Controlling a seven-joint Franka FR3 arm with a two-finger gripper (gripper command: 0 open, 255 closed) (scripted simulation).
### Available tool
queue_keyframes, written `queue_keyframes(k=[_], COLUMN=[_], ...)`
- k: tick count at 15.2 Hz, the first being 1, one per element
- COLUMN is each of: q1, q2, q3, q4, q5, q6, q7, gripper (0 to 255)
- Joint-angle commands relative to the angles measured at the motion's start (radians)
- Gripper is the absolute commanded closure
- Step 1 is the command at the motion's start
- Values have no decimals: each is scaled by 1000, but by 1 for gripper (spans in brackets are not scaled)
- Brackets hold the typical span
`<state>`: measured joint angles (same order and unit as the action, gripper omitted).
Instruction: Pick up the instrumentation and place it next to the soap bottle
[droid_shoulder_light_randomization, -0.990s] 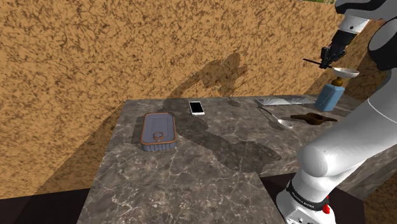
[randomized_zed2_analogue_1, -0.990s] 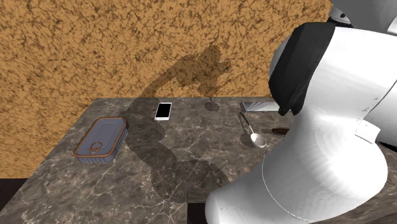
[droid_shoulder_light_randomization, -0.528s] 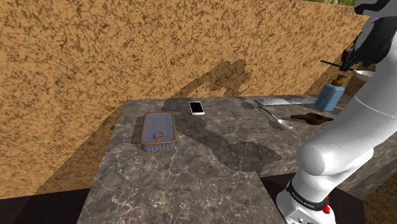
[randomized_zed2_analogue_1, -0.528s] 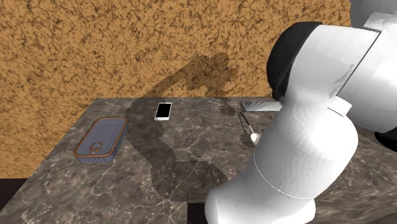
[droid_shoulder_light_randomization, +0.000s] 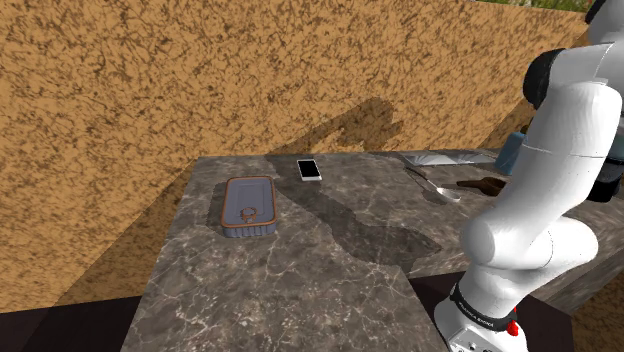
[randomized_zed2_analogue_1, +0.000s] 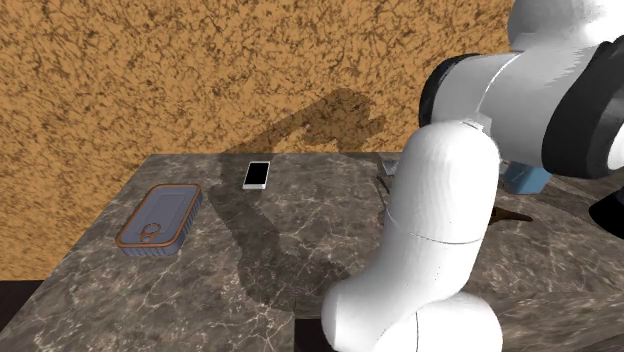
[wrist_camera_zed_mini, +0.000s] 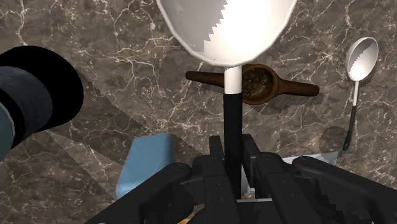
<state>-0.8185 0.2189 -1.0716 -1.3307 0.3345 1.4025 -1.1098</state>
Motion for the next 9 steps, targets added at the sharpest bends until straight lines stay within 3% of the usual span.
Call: queue_keyframes(k=[1, 5, 7, 8, 9], q1=[-126, -393, -555, -593, -562], q2=[105, 275, 371, 392, 376], q3=[3, 59, 104, 118, 109], q4=[105, 337, 512, 556, 505], q5=[93, 234, 314, 330, 313], q6=[-58, -168, -241, -257, -230], q7=[-84, -174, -189, -187, -197], gripper=[255, 255, 255, 255, 255])
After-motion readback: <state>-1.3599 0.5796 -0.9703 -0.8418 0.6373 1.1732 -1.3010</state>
